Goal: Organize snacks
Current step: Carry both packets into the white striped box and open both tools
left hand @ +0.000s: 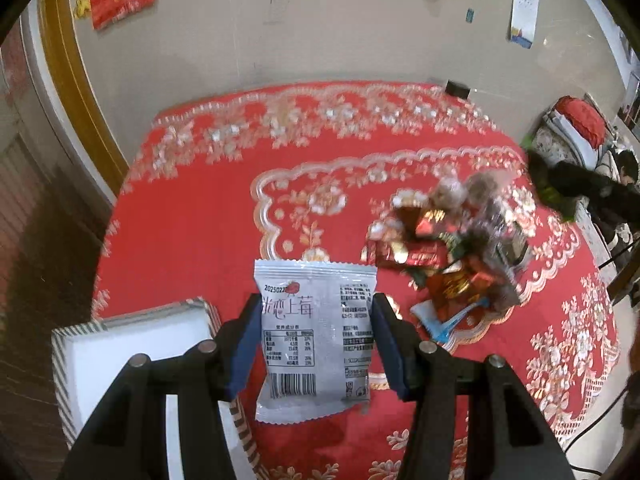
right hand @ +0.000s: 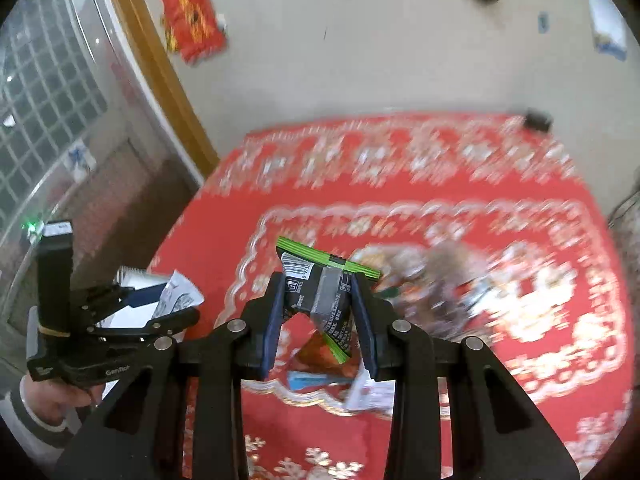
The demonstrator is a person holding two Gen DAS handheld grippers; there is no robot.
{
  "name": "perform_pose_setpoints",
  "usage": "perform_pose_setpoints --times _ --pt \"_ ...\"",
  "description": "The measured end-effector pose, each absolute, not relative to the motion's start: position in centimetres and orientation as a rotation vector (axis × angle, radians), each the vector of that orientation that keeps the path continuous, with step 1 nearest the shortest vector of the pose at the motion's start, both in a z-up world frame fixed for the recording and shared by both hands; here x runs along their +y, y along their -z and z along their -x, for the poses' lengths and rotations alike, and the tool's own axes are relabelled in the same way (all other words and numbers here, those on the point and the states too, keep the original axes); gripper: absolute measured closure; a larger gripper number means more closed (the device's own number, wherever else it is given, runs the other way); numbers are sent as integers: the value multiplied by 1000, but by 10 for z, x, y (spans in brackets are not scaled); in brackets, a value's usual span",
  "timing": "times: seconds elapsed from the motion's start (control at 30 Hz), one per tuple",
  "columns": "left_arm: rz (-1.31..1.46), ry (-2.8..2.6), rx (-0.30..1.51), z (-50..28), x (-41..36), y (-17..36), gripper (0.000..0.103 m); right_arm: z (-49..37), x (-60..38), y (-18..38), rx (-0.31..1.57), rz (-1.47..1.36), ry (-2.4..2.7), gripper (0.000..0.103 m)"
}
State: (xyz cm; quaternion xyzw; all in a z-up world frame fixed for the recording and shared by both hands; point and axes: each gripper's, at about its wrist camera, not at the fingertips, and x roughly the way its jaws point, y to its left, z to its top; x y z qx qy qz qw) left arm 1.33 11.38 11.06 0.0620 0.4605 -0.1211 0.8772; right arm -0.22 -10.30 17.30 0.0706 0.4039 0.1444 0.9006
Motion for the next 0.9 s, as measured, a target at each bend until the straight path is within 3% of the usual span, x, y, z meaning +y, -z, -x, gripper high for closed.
perform_pose_setpoints --times 0.37,0.9 --pt "-132 206 813 9 113 -166 47 56 -145 -251 619 -155 -228 71" --pt "-77 15 873 28 178 -145 47 49 -45 -202 740 -112 -464 71"
